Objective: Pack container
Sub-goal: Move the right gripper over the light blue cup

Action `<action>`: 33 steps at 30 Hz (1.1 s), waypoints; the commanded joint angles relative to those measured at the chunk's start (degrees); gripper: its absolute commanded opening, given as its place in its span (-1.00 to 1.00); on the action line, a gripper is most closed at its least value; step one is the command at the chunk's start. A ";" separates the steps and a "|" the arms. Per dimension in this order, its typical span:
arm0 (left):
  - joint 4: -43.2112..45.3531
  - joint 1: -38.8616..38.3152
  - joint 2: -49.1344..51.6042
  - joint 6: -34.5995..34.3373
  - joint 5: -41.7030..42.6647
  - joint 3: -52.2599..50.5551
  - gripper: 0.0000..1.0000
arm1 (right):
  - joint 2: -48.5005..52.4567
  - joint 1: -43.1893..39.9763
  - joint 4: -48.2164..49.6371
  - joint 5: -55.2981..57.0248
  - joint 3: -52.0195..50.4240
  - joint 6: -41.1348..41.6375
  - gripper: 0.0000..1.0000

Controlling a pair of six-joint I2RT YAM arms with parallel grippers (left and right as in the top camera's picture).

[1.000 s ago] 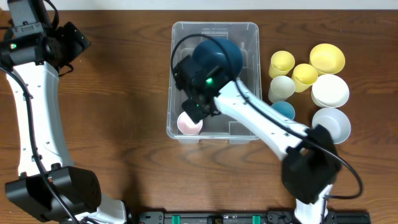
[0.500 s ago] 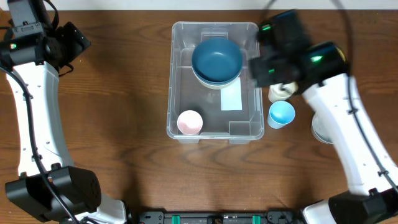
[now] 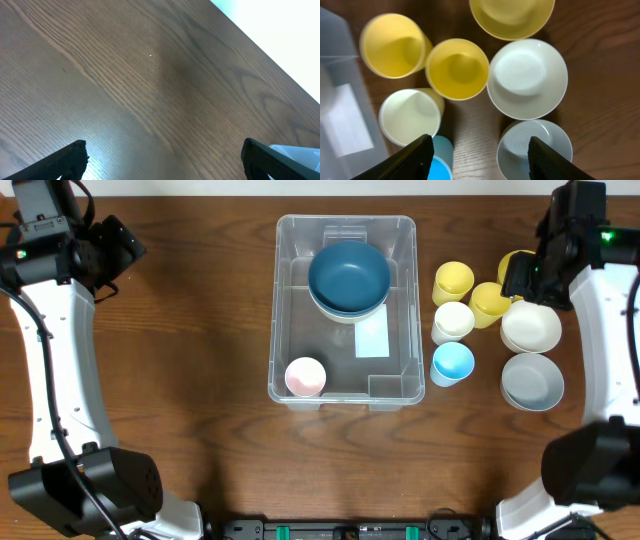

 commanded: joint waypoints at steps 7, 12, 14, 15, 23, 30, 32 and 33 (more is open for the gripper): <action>-0.22 0.24 0.11 0.57 -0.70 0.55 0.96 | 2.97 2.84 -2.69 -7.56 0.22 -3.32 0.16; -0.22 0.24 0.11 0.57 -0.70 0.55 0.96 | 2.97 7.69 -7.08 -7.30 -0.42 -3.34 0.15; -0.22 0.24 0.11 0.57 -0.68 0.55 0.96 | 2.97 9.81 -8.02 -6.78 -1.36 -3.78 0.17; -0.22 0.24 0.11 0.57 -0.70 0.55 0.96 | 2.97 10.82 -8.04 -6.10 -2.12 -3.74 0.20; -0.22 0.24 0.11 0.57 -0.70 0.55 0.96 | 2.89 14.88 -2.71 -3.89 -13.05 -2.08 0.28; -0.22 0.24 0.11 0.57 -0.70 0.55 0.96 | 2.58 14.62 2.60 -3.85 -19.56 -2.91 0.25; -0.22 0.24 0.11 0.57 -0.70 0.55 0.96 | 2.58 14.67 2.60 -3.85 -19.74 -3.32 0.25; -0.22 0.24 0.11 0.57 -0.70 0.55 0.96 | 2.56 14.67 2.58 -3.80 -19.74 -3.30 0.25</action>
